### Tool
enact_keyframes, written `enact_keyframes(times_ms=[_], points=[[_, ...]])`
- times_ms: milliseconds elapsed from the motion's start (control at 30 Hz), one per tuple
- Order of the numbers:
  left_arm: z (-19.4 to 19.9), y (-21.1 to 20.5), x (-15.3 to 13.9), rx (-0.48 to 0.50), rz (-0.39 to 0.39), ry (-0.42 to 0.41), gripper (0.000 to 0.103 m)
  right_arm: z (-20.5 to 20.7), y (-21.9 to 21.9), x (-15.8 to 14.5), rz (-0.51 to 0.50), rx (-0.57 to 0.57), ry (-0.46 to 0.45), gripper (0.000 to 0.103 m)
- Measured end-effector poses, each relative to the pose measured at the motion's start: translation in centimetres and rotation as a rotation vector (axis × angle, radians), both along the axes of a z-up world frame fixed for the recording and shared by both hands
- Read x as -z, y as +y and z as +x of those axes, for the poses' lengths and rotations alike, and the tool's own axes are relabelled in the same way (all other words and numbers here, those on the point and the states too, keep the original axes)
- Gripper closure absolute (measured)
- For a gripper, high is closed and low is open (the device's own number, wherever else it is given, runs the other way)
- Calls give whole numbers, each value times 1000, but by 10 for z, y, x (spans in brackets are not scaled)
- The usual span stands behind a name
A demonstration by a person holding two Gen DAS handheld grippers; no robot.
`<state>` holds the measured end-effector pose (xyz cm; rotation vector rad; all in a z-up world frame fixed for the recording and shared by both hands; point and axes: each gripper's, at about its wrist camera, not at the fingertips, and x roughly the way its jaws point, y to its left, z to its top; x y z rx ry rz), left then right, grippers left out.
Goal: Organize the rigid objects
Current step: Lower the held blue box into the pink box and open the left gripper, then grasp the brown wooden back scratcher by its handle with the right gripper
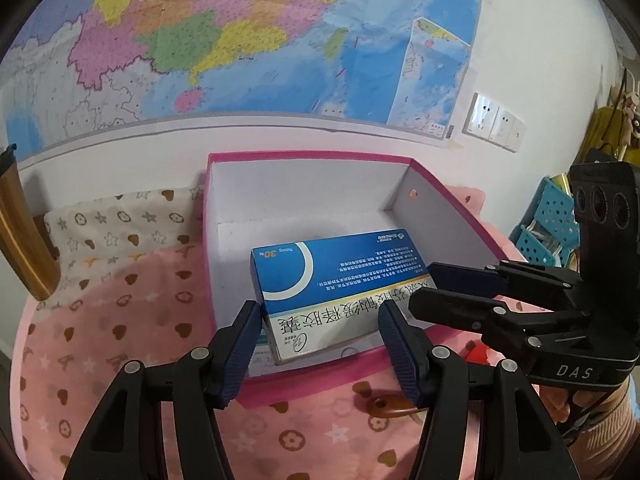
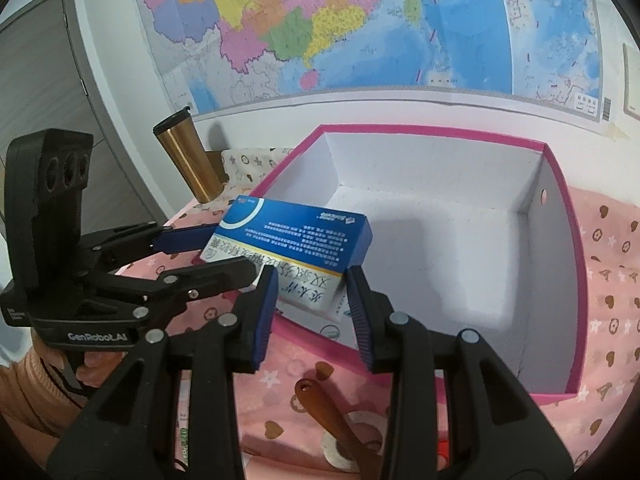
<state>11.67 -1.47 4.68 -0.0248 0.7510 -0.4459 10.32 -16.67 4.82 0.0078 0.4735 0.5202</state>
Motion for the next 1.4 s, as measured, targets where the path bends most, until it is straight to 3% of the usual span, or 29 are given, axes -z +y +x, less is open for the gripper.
enact_keyframes(times_ms=[500, 667, 833, 1067, 1200, 1400], points=[[10, 1, 9, -46, 44, 50, 42, 16, 4, 9, 9, -21, 82, 64], [9, 4, 5, -78, 54, 31, 40, 22, 9, 13, 13, -33, 105, 64], [-9, 8, -7, -108, 55, -61, 40, 11, -2, 8, 49, -39, 71, 64], [-57, 1, -19, 16, -12, -180, 31, -40, -43, 1, 74, 1, -27, 57], [-66, -14, -1, 79, -10, -135, 31, -61, -61, 16, 31, 48, -18, 56], [-63, -26, 33, 107, -25, -13, 31, -62, -63, 58, -41, 65, 88, 56]])
